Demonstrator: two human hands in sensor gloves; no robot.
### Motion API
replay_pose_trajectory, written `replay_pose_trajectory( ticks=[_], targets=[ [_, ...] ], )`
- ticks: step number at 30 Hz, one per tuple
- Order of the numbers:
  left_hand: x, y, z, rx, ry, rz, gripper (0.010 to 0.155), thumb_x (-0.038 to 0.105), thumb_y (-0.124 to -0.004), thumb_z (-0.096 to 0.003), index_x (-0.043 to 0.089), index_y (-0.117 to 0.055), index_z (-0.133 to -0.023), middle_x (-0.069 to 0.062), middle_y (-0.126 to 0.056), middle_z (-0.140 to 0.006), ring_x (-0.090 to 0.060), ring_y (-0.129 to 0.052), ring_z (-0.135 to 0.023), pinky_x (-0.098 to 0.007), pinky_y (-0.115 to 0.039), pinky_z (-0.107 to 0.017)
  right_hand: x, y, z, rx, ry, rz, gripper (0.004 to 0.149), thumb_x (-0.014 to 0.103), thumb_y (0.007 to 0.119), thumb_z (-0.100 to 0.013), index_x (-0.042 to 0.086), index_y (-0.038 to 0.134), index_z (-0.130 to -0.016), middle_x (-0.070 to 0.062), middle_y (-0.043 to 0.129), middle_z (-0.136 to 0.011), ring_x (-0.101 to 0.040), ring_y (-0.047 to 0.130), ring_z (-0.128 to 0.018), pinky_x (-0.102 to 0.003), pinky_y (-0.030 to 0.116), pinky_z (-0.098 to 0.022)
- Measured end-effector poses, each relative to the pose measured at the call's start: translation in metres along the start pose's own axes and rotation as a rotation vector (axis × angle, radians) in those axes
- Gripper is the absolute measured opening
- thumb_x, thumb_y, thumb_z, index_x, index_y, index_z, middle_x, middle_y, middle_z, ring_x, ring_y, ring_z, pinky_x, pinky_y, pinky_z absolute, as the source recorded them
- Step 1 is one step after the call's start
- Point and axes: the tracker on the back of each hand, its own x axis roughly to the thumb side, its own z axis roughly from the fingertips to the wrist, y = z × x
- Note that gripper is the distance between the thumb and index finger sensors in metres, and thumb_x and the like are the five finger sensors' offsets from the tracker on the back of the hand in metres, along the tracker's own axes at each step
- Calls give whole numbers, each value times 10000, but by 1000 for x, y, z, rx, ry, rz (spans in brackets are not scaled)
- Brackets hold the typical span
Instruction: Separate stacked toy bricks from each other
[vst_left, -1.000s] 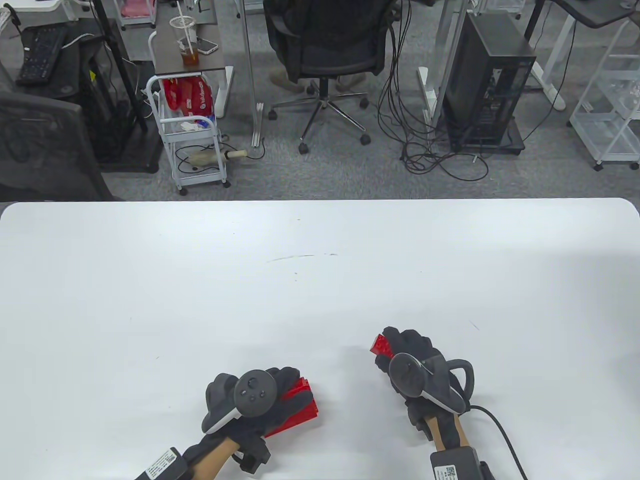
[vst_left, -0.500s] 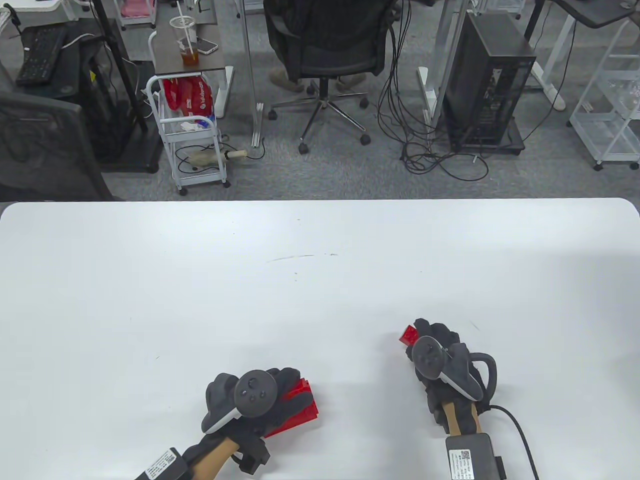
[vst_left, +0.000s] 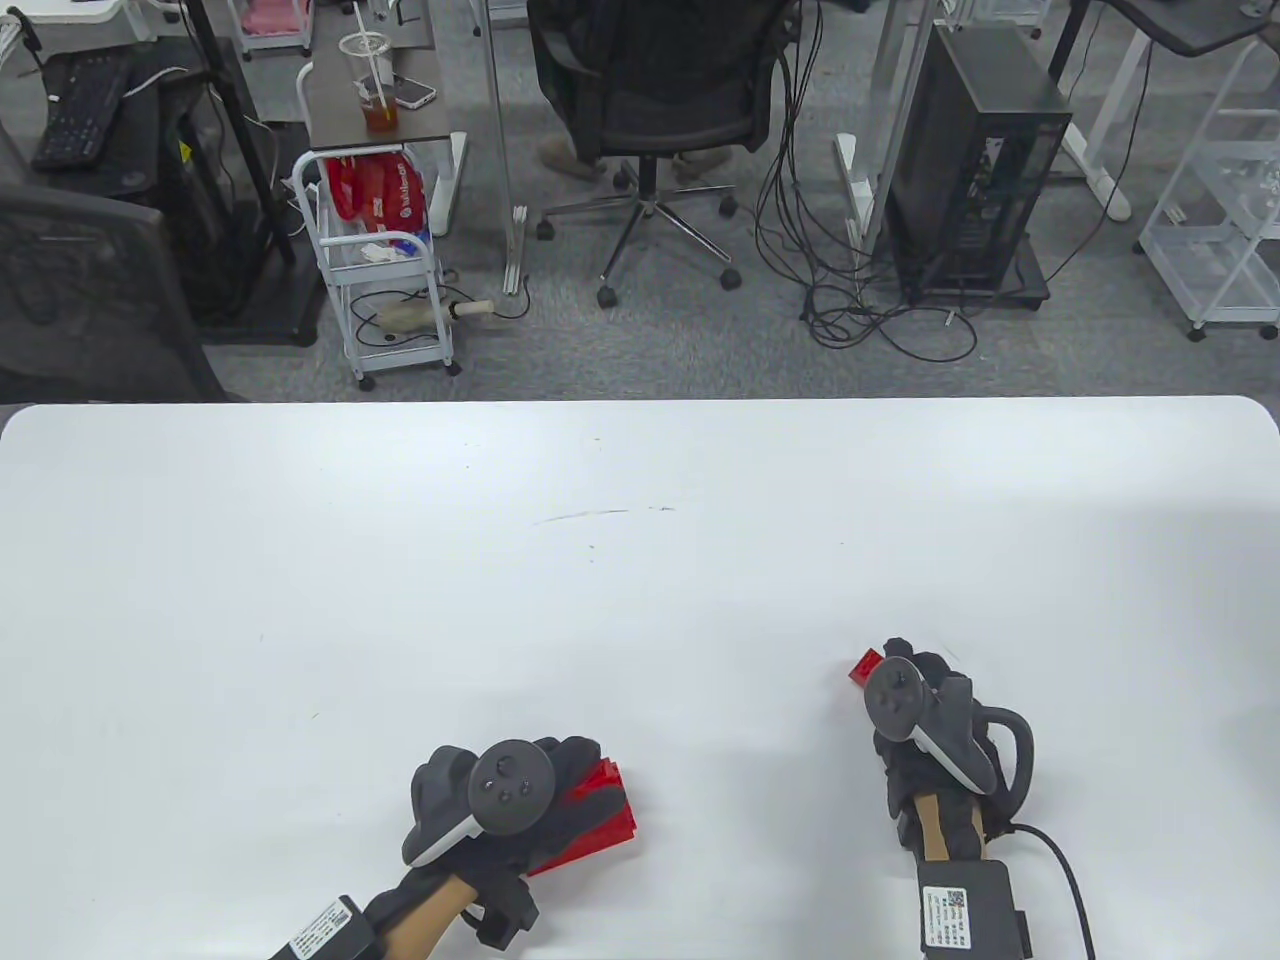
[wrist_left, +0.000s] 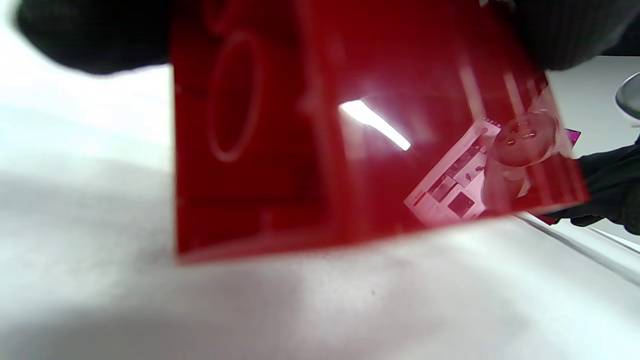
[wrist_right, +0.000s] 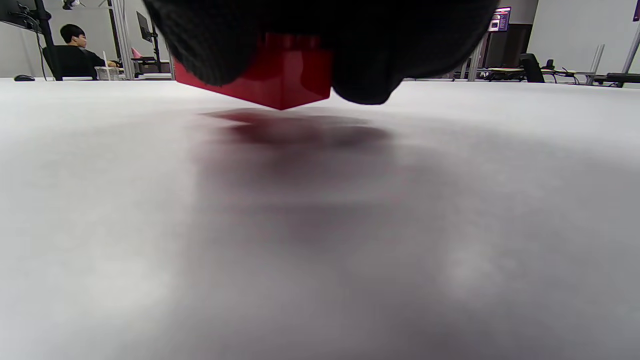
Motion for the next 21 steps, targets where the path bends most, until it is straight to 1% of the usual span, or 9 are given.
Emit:
replay_pose_trajectory(
  ticks=[10,14,17,19,21],
  targets=[
    [0,0,0,-2,-4,-2,682,771,-630,-436,340,-786,-940,28,-941,-703,-230,-975,-438,-315,-894,-282,-2,5,-2,27,23,12,632,327,737,-549,112,567,-1118,-191,694,-1067,-412,838,-903,-589,725,-647],
    [0,0,0,-5,-5,-5,683,772,-630,-435,340,-784,-941,29,-941,-707,-231,-975,-443,-316,-894,-285,-2,5,-1,42,26,24,644,334,728,-556,117,532,-1130,-183,679,-1080,-407,824,-915,-599,712,-654],
    [0,0,1,-1,-5,0,681,772,-630,-435,342,-783,-941,29,-941,-708,-230,-976,-445,-316,-894,-287,-3,4,0,37,25,19,695,393,731,-552,116,491,-1143,-188,656,-1105,-423,810,-937,-599,714,-654],
    [0,1,1,2,-5,2,683,772,-631,-434,341,-783,-941,30,-942,-709,-230,-977,-445,-317,-894,-287,-5,1,2,5,37,17,759,463,728,-532,107,468,-1150,-209,624,-1125,-452,784,-961,-604,714,-651],
    [-1,1,1,7,-5,5,684,771,-633,-431,342,-782,-942,31,-942,-712,-229,-979,-449,-317,-894,-290,-5,-2,4,-19,39,11,794,501,719,-526,100,449,-1156,-226,597,-1136,-468,761,-975,-609,708,-651]
  ],
)
